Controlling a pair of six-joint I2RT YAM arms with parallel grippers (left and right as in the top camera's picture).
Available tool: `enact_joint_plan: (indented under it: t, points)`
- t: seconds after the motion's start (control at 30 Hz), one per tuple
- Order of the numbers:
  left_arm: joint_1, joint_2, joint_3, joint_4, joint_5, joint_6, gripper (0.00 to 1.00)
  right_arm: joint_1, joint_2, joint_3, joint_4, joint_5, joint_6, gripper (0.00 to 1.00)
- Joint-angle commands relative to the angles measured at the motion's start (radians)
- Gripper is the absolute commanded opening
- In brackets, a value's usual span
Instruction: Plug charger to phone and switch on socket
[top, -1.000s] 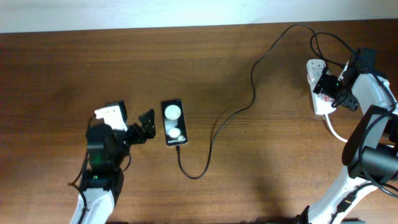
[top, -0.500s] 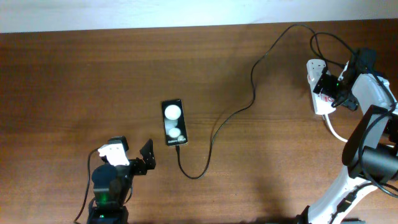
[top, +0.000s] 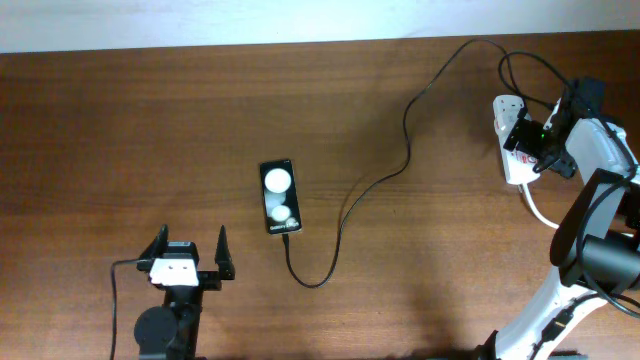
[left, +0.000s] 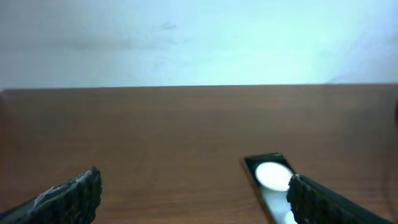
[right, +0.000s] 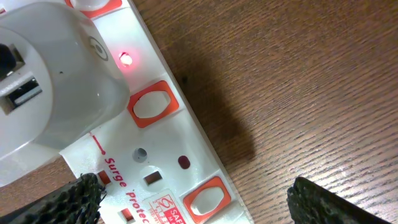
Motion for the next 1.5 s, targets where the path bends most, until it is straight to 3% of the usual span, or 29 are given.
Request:
enact_joint_plan:
  t: [0.0,0.93,1.47]
  points:
    - [0.001,-0.009,-0.002,-0.010,-0.025,0.091,0.99,-0.005,-0.001,-0.023,-0.011,0.023,-0.014,0.99]
    - [0.001,-0.009,-0.002,-0.007,-0.025,0.090,0.99,-0.004,-0.027,-0.024,-0.012,0.023,-0.014,0.99]
    - [0.001,-0.009,-0.002,-0.007,-0.025,0.090,0.99,-0.003,-0.803,-0.024,-0.012,0.023,-0.014,0.99]
